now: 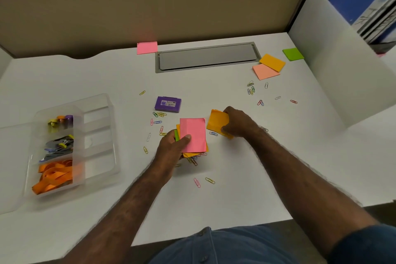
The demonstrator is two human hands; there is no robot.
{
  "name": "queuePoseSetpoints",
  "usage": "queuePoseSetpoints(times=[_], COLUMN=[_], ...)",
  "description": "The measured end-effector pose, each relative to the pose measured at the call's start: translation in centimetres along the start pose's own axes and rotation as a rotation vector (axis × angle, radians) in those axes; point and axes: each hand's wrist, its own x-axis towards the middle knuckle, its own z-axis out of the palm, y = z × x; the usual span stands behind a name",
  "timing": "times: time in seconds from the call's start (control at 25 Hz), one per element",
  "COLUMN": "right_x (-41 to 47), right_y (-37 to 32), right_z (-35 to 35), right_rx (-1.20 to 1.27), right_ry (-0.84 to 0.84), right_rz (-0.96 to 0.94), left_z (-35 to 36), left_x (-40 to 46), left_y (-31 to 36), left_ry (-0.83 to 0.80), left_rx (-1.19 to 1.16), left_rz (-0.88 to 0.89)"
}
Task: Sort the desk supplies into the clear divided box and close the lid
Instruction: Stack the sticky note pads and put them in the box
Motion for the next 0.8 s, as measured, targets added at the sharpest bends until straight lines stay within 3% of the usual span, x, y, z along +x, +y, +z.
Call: queuePoseSetpoints(times=[0.16, 0.28, 0.48, 0.8], right_x=[-3.4, -7.3, -13.7, -17.0], right_y=[0.0, -0.9, -4.2, -6.0], right_z=[0.3, 0.2, 2.0, 7.1], right_rx=[0.253, 0.686, 1.158, 1.027], right_ry=[0.111, 0.200, 0.180, 0.320], right_rz=[0.042, 0.116, 0.136, 0.237], left_z=[-1.1, -1.3, -0.3, 2.8], left_x=[-1.0, -1.4, -2.4, -4.1], left_y=[-0.1, -0.3, -0.8, -1.5], left_ry=[-0.015, -0.027, -0.072, -0.114], left_rx=[-0.034, -0.031, -0.021, -0.063], left_rz=[0.027, 0.042, 0.048, 0.051])
